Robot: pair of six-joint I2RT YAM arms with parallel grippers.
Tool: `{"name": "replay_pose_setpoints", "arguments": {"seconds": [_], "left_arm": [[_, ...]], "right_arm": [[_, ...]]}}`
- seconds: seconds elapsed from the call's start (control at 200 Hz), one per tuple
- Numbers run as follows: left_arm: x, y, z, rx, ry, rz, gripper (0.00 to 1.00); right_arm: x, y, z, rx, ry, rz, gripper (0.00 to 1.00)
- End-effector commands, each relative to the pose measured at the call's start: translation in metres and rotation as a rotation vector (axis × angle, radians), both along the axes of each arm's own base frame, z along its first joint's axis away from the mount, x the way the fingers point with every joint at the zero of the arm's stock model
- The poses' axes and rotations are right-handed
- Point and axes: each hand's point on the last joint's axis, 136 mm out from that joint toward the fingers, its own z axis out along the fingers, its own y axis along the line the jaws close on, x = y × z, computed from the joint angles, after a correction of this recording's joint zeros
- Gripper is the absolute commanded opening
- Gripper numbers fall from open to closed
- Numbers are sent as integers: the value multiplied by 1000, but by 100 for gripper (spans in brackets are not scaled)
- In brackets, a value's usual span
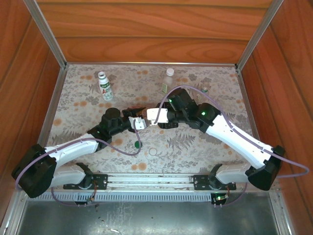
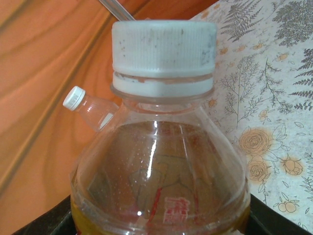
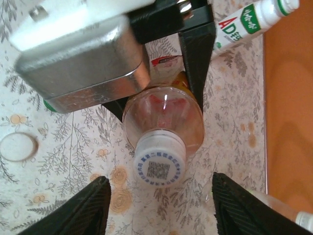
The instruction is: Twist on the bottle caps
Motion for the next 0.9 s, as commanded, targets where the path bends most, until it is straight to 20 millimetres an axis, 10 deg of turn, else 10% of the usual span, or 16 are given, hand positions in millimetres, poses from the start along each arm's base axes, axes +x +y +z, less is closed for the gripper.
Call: {"name": "replay_pose_setpoints", "arguments": {"seconds": [0.0,0.41,0.699,0.894], "left_arm": [[-6,-1,-2,7,3,-26,56],[-5,0,-7,18,6,-18,56],[-5,-2,-5,7,19,-21,56],[-2,-2,-8,15,23,-14,56]], "right_arm": [[1,11,-4,-35,-52,95,55],[2,24,-5,131,75,-49,10],[13,45,41,730,818,-647,0],[9,58,37,937,1263,-848,0]]}}
